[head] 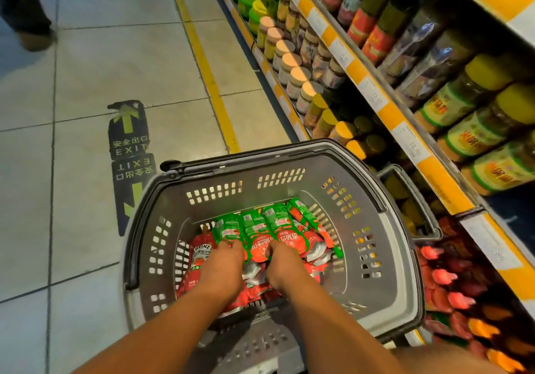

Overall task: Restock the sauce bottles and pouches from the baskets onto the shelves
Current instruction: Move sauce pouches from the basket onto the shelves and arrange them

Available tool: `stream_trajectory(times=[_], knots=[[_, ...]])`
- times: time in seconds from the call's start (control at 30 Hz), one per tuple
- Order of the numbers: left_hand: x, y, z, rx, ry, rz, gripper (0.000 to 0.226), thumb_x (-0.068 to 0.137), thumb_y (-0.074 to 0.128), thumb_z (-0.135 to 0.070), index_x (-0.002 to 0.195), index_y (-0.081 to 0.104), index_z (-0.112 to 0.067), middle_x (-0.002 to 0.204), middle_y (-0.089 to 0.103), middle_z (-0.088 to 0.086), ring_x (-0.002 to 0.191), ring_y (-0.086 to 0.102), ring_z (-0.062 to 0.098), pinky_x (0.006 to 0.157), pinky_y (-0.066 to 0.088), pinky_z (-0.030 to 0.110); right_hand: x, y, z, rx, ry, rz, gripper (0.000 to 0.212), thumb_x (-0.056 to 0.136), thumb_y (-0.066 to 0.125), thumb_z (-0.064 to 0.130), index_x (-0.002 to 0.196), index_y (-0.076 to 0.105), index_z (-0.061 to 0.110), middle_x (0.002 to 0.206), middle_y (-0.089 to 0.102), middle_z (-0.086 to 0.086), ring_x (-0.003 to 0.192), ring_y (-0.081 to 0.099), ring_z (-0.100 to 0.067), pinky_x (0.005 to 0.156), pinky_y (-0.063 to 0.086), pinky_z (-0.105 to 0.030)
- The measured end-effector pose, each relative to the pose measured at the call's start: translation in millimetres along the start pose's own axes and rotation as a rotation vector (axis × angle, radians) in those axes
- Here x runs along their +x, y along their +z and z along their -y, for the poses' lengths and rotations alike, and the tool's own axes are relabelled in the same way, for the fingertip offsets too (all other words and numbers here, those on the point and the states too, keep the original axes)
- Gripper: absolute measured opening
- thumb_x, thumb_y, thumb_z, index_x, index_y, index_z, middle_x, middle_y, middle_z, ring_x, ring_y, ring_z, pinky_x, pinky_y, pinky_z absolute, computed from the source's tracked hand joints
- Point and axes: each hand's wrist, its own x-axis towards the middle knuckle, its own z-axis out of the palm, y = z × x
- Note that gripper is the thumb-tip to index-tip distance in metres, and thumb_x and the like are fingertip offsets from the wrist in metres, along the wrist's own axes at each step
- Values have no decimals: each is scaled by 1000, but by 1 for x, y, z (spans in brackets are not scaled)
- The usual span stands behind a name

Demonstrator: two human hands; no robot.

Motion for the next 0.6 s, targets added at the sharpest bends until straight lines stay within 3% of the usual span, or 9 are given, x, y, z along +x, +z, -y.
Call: stream_trajectory(times=[0.07, 0.17, 0.27, 0.33, 0.43, 0.6], knots=[[0, -6, 2, 14, 12, -6, 53, 77, 80, -16, 121, 51, -19, 118, 56, 7, 109, 63, 31, 87, 55, 43, -1, -1, 4, 37, -38, -58, 30, 82, 56, -5, 102, 60, 17, 107, 70, -11, 102, 65, -34, 80, 48, -33], [0, -12, 6, -4, 31, -73, 37, 82, 68, -10, 114, 54, -20, 111, 61, 7, 104, 66, 32, 84, 56, 45, 0, -2, 9, 62, -109, -147, 34, 80, 48, -9, 101, 61, 14, 97, 71, -10, 92, 68, -31, 75, 52, -38], [1, -18, 9, -17, 61, -173, 37, 83, 59, -5, 116, 52, -19, 101, 65, 7, 95, 67, 34, 71, 51, 41, 0, -7, 13, -13, -174, -243, 25, 85, 51, -5, 98, 61, 14, 94, 70, -10, 90, 67, -32, 67, 46, -37], [3, -24, 12, -39, 77, -237, 34, 84, 55, -5, 114, 50, -20, 94, 66, 6, 90, 68, 35, 65, 46, 39, -1, -11, 16, -76, -205, -315, 21, 89, 56, -1, 102, 63, 15, 99, 71, -9, 93, 67, -33, 69, 42, -35], [6, -36, 17, -89, 68, -299, 17, 87, 58, -14, 103, 53, -18, 91, 68, 7, 87, 68, 35, 67, 52, 41, -3, -13, 17, -135, -223, -409, 22, 92, 60, 2, 108, 61, 17, 104, 68, -5, 99, 66, -30, 69, 40, -33], [5, -52, 27, -189, 103, -411, 15, 89, 72, -22, 91, 58, -22, 83, 69, 2, 81, 68, 32, 65, 55, 42, -6, -19, 17, -215, -258, -518, 19, 97, 64, 19, 116, 61, 20, 115, 54, 1, 114, 51, -24, 86, 52, -38]])
